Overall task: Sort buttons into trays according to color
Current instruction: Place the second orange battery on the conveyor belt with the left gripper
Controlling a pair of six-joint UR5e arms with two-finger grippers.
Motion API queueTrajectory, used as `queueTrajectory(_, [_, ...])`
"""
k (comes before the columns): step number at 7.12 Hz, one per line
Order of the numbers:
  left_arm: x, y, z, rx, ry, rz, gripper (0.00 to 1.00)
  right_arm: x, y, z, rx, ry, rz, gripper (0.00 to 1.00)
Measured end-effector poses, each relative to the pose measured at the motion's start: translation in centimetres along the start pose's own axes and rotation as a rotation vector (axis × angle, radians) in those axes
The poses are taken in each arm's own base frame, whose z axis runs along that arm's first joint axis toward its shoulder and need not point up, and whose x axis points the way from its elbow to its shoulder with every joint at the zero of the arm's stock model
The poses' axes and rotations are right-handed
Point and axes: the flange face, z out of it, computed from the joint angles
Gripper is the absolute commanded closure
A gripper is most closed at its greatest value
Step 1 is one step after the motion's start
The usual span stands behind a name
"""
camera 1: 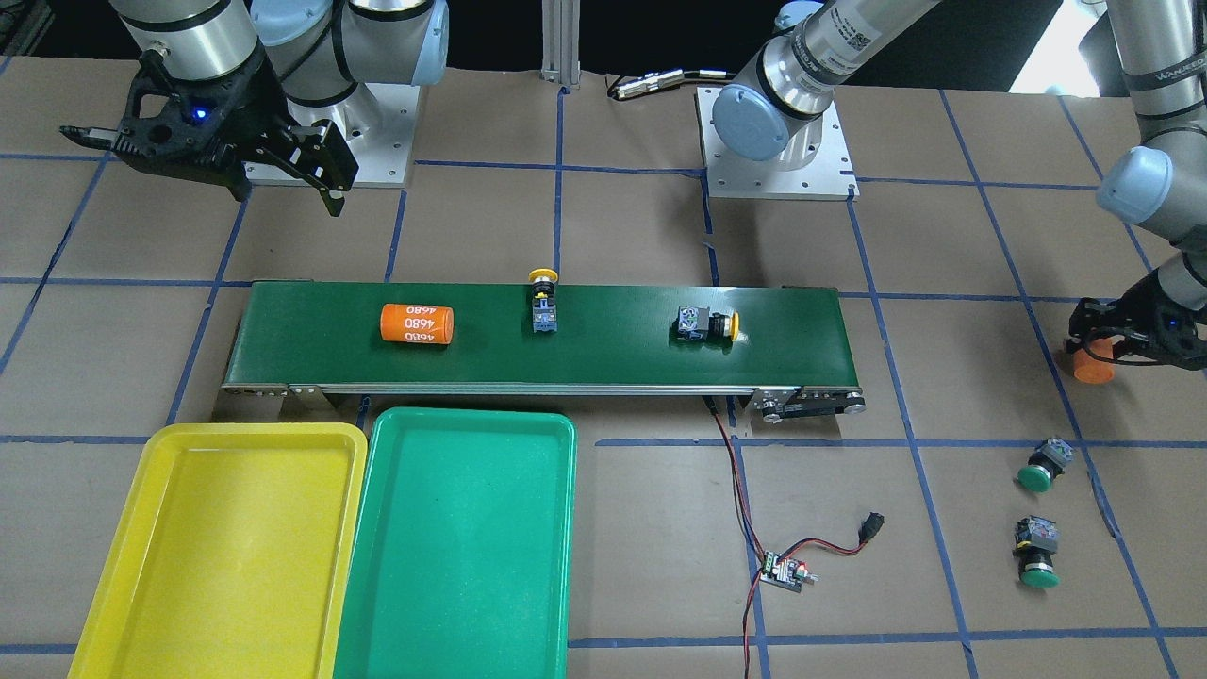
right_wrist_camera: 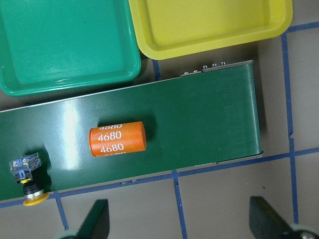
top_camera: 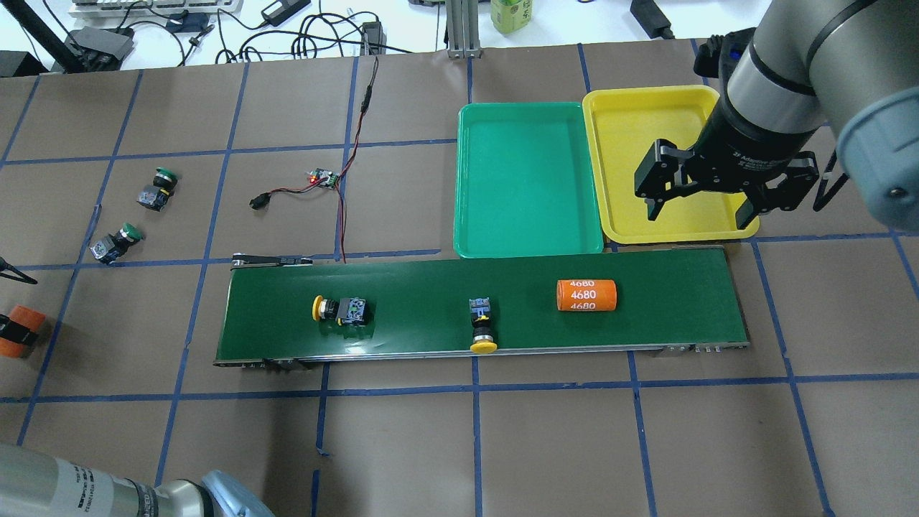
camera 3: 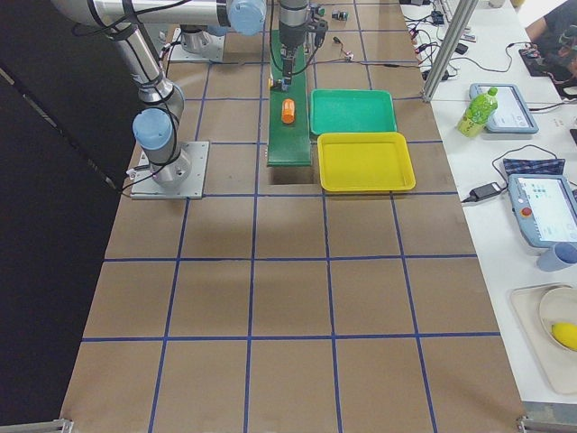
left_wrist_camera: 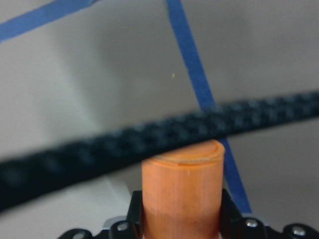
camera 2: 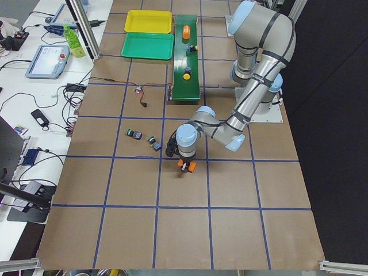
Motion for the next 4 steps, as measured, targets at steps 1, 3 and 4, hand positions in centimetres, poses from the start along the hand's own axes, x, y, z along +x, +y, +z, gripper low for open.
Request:
queueTrajectory(1, [0.8,-1.3,-2.6,0.005,-0.026,0.027,1.0,0.0,0.1,0.1,-0.001,0.0,0.001,0.0])
queueTrajectory(3, [6.5,-5.6,-7.7,0.015,0.002,0.145,1.0,0.0,0.1,0.1,-0.002,-0.003,0.001,0.0])
queueTrajectory(4, [11.1,-8.2,-9.8,0.03,0.034,0.225,1.0,0.0,0.1,0.3,-0.009,-0.001,0.0,0.0])
